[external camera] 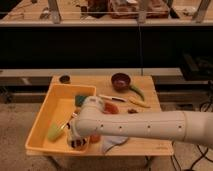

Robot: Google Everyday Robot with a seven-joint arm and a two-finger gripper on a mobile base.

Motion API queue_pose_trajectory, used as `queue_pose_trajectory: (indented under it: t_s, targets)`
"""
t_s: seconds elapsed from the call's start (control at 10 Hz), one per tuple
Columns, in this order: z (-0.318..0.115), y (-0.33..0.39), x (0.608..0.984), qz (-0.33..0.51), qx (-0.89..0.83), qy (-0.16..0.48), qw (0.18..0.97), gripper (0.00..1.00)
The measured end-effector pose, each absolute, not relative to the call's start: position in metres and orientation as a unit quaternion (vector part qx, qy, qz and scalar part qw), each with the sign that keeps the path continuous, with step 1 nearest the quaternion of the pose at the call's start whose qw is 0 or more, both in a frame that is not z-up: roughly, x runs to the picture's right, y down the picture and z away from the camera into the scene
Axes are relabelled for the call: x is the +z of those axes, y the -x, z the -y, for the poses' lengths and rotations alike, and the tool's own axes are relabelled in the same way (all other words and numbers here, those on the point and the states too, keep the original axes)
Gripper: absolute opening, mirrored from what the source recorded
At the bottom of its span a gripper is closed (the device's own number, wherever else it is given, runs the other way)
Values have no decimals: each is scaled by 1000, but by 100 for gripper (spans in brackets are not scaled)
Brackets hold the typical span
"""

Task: Place eraser in paper cup

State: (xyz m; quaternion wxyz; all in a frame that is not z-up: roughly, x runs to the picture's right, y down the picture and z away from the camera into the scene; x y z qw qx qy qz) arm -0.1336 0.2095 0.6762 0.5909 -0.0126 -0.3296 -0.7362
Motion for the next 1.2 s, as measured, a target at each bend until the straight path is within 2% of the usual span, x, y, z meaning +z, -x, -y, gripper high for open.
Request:
queue_pose_trajectory:
  t_s: [1.2]
  targets:
    - [-206, 128, 673, 338, -734, 7, 589, 61]
